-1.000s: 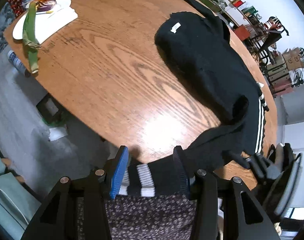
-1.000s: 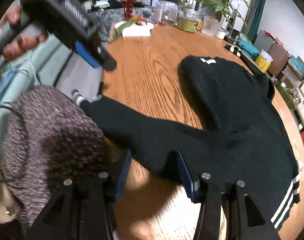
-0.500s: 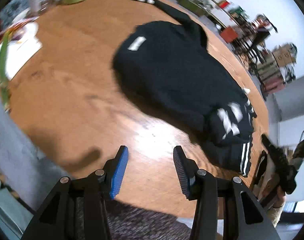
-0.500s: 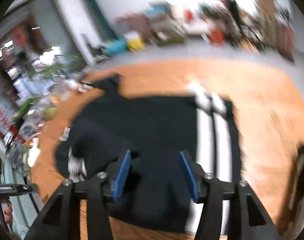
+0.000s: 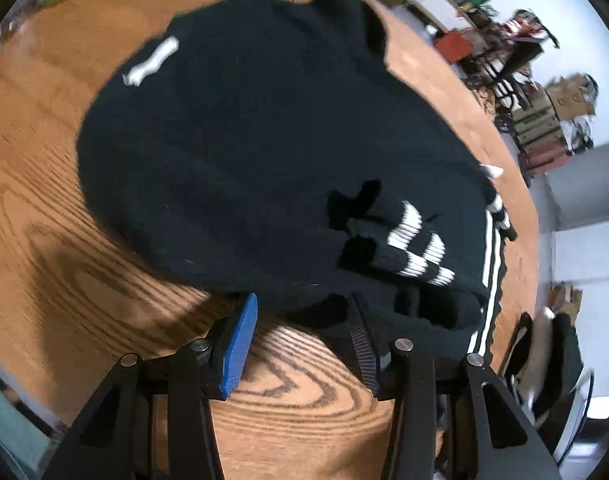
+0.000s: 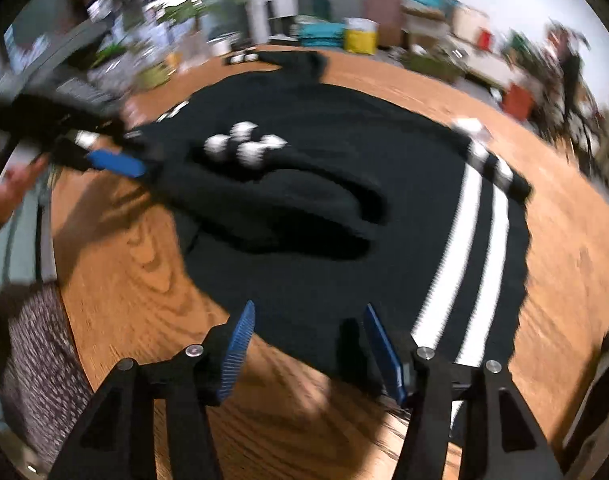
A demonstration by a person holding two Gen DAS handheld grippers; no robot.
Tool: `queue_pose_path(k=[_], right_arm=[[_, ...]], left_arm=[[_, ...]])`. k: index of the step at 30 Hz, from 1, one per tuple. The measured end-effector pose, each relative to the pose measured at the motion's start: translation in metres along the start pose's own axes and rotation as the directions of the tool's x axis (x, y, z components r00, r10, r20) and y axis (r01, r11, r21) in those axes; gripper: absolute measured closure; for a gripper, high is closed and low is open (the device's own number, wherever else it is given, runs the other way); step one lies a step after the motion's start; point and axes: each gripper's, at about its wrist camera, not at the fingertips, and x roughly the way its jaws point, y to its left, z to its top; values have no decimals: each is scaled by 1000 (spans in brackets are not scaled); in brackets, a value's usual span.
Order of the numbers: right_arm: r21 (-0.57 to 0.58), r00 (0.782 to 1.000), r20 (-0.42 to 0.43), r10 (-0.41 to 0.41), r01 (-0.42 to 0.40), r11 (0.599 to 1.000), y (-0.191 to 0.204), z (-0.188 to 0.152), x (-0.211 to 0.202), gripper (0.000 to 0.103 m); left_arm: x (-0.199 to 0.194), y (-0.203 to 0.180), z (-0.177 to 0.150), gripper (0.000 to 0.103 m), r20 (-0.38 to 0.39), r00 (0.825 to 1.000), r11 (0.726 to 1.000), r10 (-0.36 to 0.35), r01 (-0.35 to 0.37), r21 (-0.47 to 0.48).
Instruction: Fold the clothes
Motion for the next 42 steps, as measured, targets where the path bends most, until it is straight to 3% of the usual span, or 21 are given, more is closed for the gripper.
queue_pose_path(k=[3, 5, 9, 11, 14, 16, 22, 24, 26, 27, 28, 29, 31, 35, 39, 41, 42], right_arm=[[-84, 1000, -10, -6, 5, 996, 22, 0, 9, 39], [-93, 1000, -12, 2, -3, 996, 29, -2, 13, 39], [-98, 1000, 7, 9, -8, 995, 37, -2, 21, 42], [-78, 999, 40, -23, 26, 997, 44, 9, 32, 64], [61, 999, 27, -47, 45, 997, 29, 16, 33, 87], [117, 1000, 11, 3, -4, 993, 21, 15, 30, 91], [67, 989, -75, 129, -124, 990, 27, -23, 4, 94], [72, 981, -96, 167, -160, 984, 32, -34, -3, 94], [83, 957, -152, 247, -237, 968, 37, -40, -6, 95], [83, 950, -174, 261, -250, 965, 39, -43, -8, 93], [79, 953, -169, 250, -240, 968, 38, -42, -12, 84], [76, 961, -147, 235, -226, 971, 36, -38, -17, 69], [71, 973, -103, 204, -198, 978, 31, -30, -28, 58], [47, 987, -13, 158, -158, 986, 27, 20, -23, 48], [-52, 991, 20, 133, -132, 990, 52, 71, 3, 48], [-110, 992, -1, 126, -126, 986, 70, 84, 24, 35], [-140, 992, -16, 123, -124, 982, 79, 89, 36, 33]], left_arm=[[4, 7, 3, 56, 25, 999, 999, -30, 31, -40], [3, 14, 5, 77, 33, 999, 997, -26, 28, -76], [-4, 31, 4, 92, 93, 994, 988, -64, 76, -136], [-11, 32, -1, 94, 130, 991, 991, -42, 58, -124], [-25, 30, -11, 94, 176, 984, 995, -10, 27, -96], [-39, 35, -20, 94, 189, 982, 998, 0, 13, -69], [-68, 81, -54, 94, 145, 986, 997, 83, -82, -18], [-70, 98, -67, 94, 125, 987, 995, 103, -101, -20], [-68, 108, -73, 94, 111, 989, 995, 100, -97, -31], [-67, 112, -70, 94, 105, 990, 995, 96, -92, -41], [-67, 116, -69, 94, 103, 989, 994, 106, -102, -49], [-69, 119, -70, 94, 112, 981, 987, 157, -152, -53], [-77, 126, -71, 94, 138, 960, 969, 244, -238, -60], [-88, 135, -64, 94, 120, 981, 984, 150, -136, -117], [-88, 112, -48, 94, 145, 985, 993, 97, -86, -79], [-79, 94, -39, 93, 149, 986, 997, 79, -74, -38], [-74, 86, -34, 93, 146, 986, 997, 76, -74, -23]])
